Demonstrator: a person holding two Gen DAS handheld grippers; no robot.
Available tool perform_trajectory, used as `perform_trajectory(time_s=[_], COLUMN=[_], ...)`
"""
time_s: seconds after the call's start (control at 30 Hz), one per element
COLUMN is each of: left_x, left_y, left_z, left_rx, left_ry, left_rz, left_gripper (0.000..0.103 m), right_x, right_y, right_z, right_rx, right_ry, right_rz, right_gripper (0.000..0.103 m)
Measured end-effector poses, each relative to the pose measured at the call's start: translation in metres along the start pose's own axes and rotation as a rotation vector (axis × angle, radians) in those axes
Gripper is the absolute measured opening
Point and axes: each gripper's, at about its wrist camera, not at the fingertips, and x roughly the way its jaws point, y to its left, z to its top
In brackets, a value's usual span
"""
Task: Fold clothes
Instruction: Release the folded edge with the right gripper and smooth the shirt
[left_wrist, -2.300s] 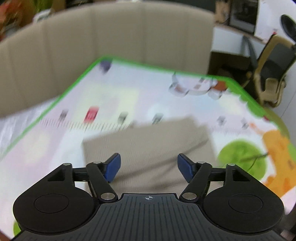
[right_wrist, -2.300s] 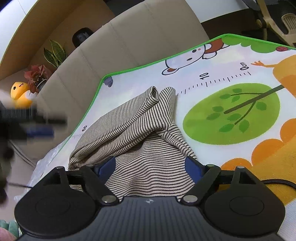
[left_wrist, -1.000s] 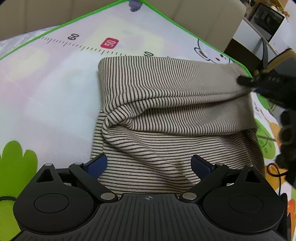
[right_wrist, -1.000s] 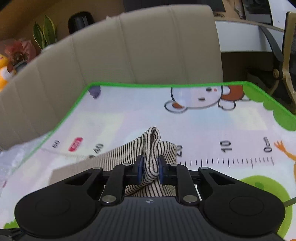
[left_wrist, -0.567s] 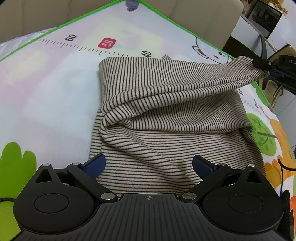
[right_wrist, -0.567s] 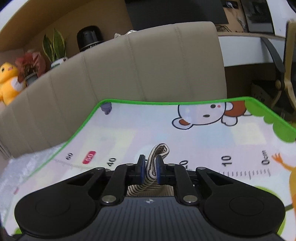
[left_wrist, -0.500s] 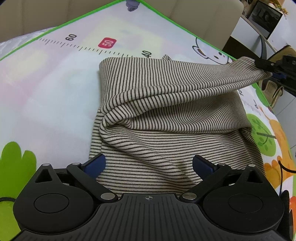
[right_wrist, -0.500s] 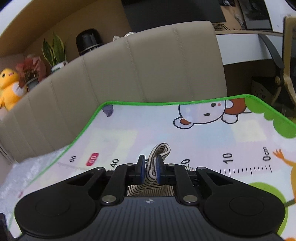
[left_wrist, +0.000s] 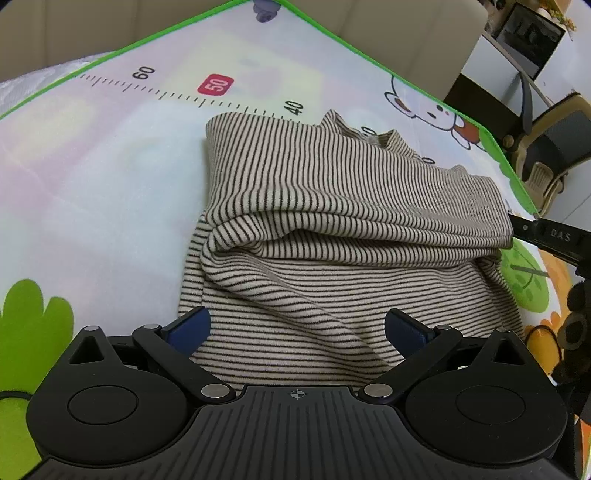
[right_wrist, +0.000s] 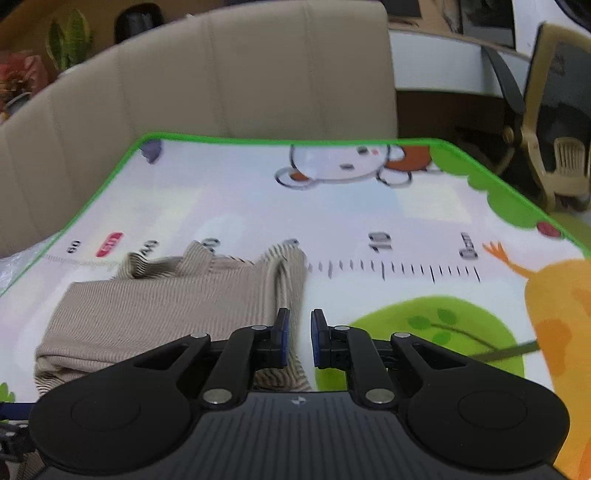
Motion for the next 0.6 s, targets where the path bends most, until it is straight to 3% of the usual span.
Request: perform_trajectory(time_s=[0.1,0.17,0.2,0.3,0.37,0.47,0.6], left_x=[-0.009,-0.018,-0.021,-0.024,-0.022,-0.021,-0.018], left_y=[0.002,0.002,0.002,-0.002,-0.006,-0.010,-0.007], left_z=[0.002,0.003,0.004,0.003,0.002,0.001,0.006], left_rx=[-0.025,-0.031,-0.032,-0.031,-0.012,0.038,0.023], left_ry=[-0.049,-0.082,-0.093,-0.091,-0.081,-0.106,-0.102], left_rz=[-0.025,-0.070,-0.098,-0.156,-0.147,-0.082,-0.059], left_gripper=[0.103,0.103,0.103,0.103,0.103,0.103,0.103], right_x=[-0.020,-0.021,-0.016,0.011,0.026,0.017,0.000], right_y=[0.015,0.021,0.022,0.018,0.009,-0.009,-0.015], right_z=[0.001,0.001,-0.001,-0.015,-0.028,-0.031,-0.022], right_rx=[-0.080,-0.100,-0.098,-0.103,-0.088,-0.003,-0.072], right_ry=[-0.078,-0.073,-0.048,0.066,0.124,0.080,-0.013], right_rz=[0.070,0.127,0.141,0.123,0.074,0.042,-0.130], right_gripper=[0.021,0.059,0.065,0.066,0.069,0.070,0.069])
